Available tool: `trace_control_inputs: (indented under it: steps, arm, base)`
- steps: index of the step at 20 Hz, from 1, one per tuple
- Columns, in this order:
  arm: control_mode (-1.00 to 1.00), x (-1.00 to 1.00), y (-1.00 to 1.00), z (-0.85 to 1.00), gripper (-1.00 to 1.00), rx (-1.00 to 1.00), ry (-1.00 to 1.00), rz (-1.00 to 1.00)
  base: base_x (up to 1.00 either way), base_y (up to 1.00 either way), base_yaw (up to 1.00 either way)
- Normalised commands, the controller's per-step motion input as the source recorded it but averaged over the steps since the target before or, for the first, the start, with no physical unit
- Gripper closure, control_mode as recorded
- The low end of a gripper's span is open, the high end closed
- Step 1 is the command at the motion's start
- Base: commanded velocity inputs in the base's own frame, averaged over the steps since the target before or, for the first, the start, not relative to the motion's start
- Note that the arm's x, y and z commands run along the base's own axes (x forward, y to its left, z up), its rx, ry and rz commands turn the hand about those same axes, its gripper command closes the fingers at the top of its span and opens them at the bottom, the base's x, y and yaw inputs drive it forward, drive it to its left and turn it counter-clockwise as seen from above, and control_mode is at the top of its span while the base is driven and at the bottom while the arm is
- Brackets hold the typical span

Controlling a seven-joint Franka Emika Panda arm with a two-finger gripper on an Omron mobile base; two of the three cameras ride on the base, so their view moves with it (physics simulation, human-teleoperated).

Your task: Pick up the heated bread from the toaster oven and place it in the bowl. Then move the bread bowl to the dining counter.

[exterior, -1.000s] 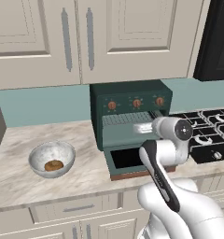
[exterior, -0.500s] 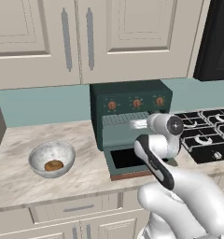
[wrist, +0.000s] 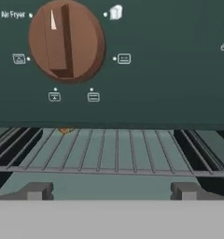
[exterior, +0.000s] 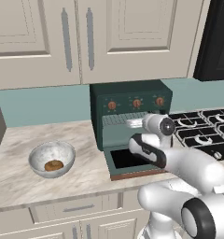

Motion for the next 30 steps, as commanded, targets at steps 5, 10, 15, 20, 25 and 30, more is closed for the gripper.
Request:
trace_control_inputs:
  steps: [5,10,15,20,25,30]
  arm:
    - [-1.0,0.41,0.0,-0.22,-1.0,0.0,0.0,0.0]
    - [-1.0,0.38,0.0,-0.07,-1.0,0.03,0.0,0.0]
    - [-1.0,0.34,0.0,-0.04,-1.0,0.04,0.01,0.0]
    - [-1.0,0.22,0.0,-0.09,-1.0,0.02,0.07,0.0]
    - [-1.0,0.14,0.0,0.0,-1.0,0.0,0.14,0.0]
    - [-1.0,-0.4,0.0,-0.1,-1.0,0.0,0.26,0.0]
  base:
    - [0.0,0.0,0.0]
    - [0.0,0.0,0.0]
    - [0.0,0.0,0.0]
    - [0.0,0.0,0.0]
    - [0.0,0.0,0.0]
    - [0.0,0.0,0.0]
